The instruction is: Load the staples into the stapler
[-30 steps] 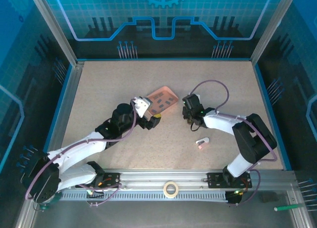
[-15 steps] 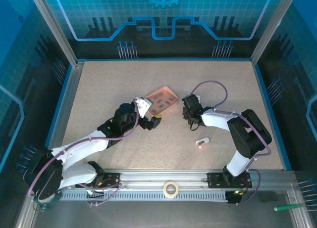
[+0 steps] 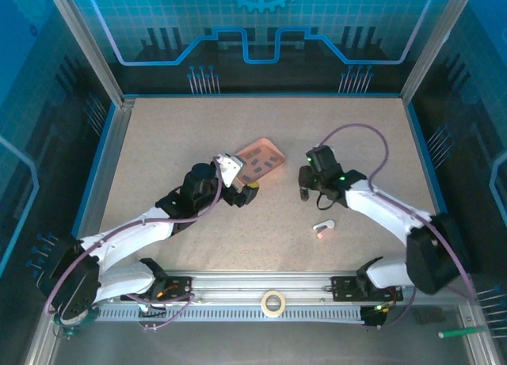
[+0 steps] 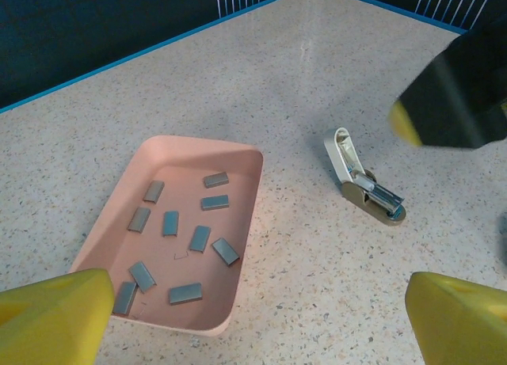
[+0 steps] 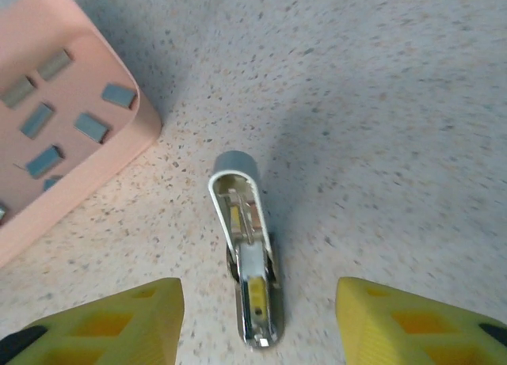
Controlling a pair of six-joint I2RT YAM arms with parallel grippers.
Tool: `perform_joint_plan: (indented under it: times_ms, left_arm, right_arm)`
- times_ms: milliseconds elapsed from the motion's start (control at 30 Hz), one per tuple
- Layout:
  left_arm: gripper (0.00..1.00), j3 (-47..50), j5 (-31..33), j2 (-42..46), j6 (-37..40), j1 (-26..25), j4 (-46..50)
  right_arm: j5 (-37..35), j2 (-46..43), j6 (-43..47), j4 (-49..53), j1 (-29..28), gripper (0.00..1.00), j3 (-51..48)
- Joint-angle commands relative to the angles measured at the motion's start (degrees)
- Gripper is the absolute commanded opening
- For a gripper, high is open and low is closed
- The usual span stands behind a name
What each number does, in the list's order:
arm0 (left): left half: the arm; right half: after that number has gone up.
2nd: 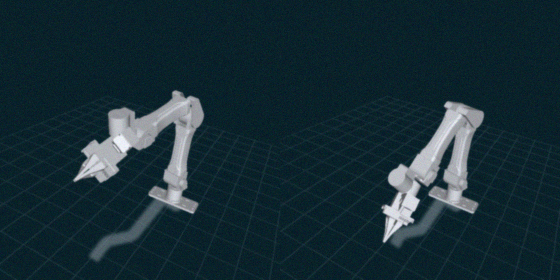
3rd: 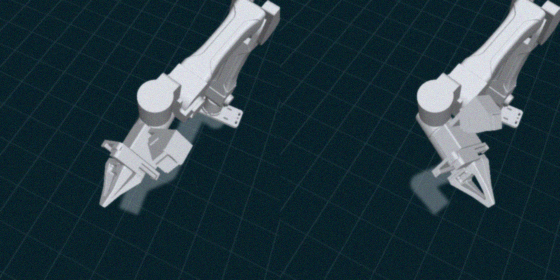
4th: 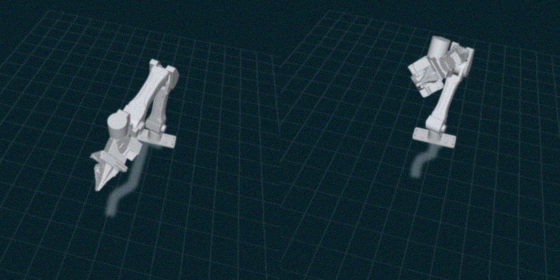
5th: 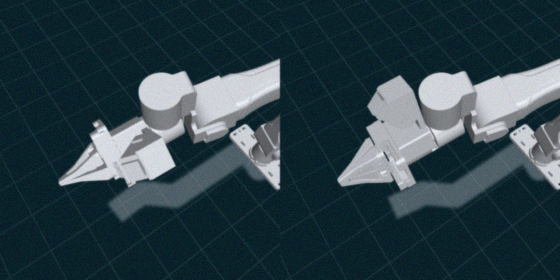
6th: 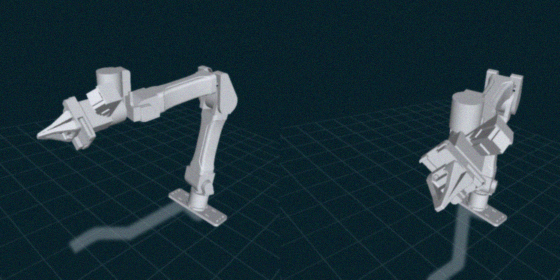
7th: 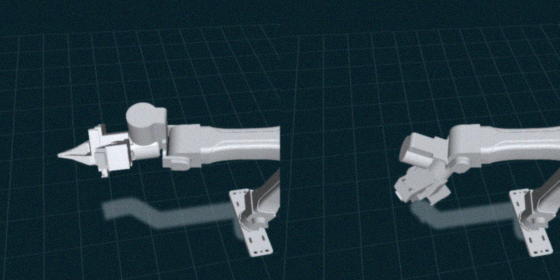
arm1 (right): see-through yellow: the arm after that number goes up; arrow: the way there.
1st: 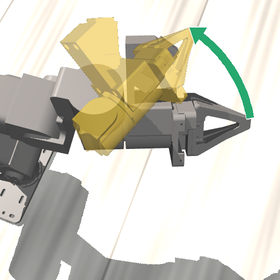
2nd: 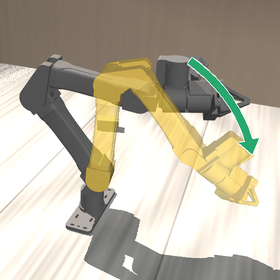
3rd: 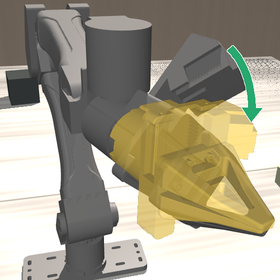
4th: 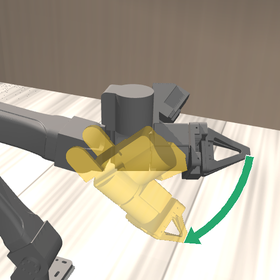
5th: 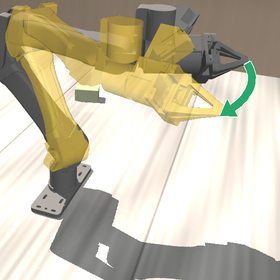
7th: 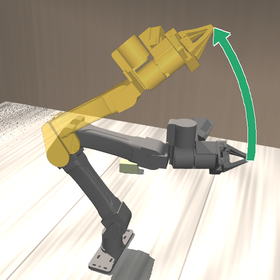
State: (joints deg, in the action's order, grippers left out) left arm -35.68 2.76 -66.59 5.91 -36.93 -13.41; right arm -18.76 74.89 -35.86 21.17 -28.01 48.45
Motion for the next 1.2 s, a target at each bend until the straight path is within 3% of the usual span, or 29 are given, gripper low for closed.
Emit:
perform_joint_plan:
  times_ms: [0, 100, 200, 533, 867, 1167]
  left_arm:
    - [0.96, -1.8, -0.4, 0.8, -1.4, -0.2, 2.2]
    - [0.96, -1.4, -1.1, 0.8, -1.8, -0.2, 1.9]
    - [0.96, -1.1, -2.0, 0.7, -1.9, -0.2, 1.6]
    - [0.96, -1.1, -2.8, 0.7, -1.4, -0.2, 1.3]
    - [0.95, -0.4, -2.4, 0.5, -0.7, -0.2, 1.1]
    - [0.96, 0.0, -2.0, 0.5, -0.4, -0.2, 1.1]
  right_arm:
    - [4.4, -6.1, -7.3, 18.4, 1.6, 0.56, -1.3]
    - [8.1, -9.7, -12.3, 27.1, 1.8, 0.59, -3.4]
    - [12.5, -11.7, -15.6, 29.5, 1.7, 0.63, -6.7]
    - [17.3, -6.7, -17.1, 21.8, 2.2, 0.69, -11.4]
    - [17.0, -1.5, -14.0, 16.1, 2.4, 0.66, -9.8]
    - [13.9, 2.3, -11.4, 21.4, 2.0, 0.61, -8.0]
